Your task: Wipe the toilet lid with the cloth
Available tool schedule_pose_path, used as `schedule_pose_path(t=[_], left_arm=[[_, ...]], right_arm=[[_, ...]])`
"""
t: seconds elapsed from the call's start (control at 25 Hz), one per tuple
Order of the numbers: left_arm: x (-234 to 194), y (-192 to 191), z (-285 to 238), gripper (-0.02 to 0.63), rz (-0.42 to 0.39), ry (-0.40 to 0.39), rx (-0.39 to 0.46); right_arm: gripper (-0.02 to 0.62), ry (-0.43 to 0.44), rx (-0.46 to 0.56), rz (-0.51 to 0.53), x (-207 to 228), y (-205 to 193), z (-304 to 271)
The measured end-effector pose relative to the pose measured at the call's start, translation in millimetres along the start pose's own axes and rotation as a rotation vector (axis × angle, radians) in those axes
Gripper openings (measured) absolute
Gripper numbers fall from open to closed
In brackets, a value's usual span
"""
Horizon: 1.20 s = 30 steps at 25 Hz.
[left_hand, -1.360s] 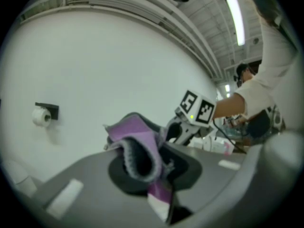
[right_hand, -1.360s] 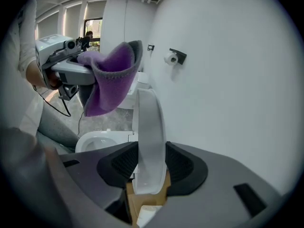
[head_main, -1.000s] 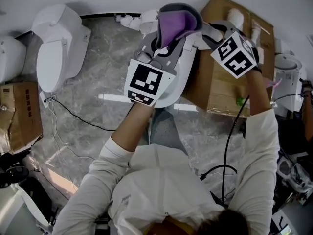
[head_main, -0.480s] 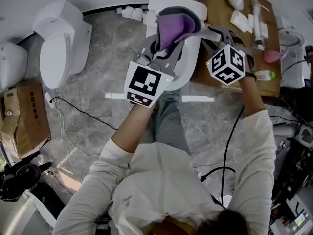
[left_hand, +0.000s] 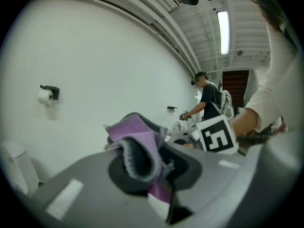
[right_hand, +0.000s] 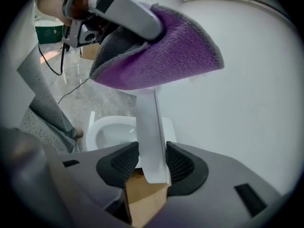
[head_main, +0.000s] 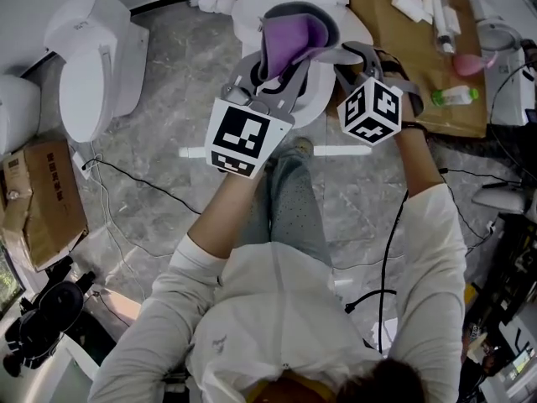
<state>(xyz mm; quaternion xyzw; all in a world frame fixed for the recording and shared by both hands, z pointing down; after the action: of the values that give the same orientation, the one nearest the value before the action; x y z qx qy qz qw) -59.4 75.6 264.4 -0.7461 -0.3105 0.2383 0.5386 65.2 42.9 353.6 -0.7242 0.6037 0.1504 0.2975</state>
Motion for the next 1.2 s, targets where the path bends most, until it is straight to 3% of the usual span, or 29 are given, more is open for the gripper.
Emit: schedule_pose_path(t=[0.44, 0.68, 1.2], left_arm=[[33.3, -45.2, 5.8, 0.049, 0.054, 0.092, -0.031], [55.0, -76.1, 1.5, 0.049, 0.079, 0.104, -0.057], [48.0, -143.4, 5.6, 0.049, 0.085, 0.12, -0.045]], right_arm=[[0.186, -0.034, 0.022, 0.064, -81.1, -12.8, -14.6], [0.186, -0.045, 0.038, 0.115, -122.3, -22.4, -26.1], [0.193, -0.093, 0.014, 0.153, -206.2, -38.4, -67.0]])
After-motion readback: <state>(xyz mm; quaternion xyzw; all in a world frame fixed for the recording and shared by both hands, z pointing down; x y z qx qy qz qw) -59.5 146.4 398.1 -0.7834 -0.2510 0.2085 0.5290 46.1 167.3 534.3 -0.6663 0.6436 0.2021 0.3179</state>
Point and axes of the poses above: the fingertips, and each gripper's own axes: z backward along the fingers, x to its right, y out of its top, the point moved 5 cm from there along z, backward along the fingers, and after that the axes turned 6 degrees about -x, right-handed, at the moved point
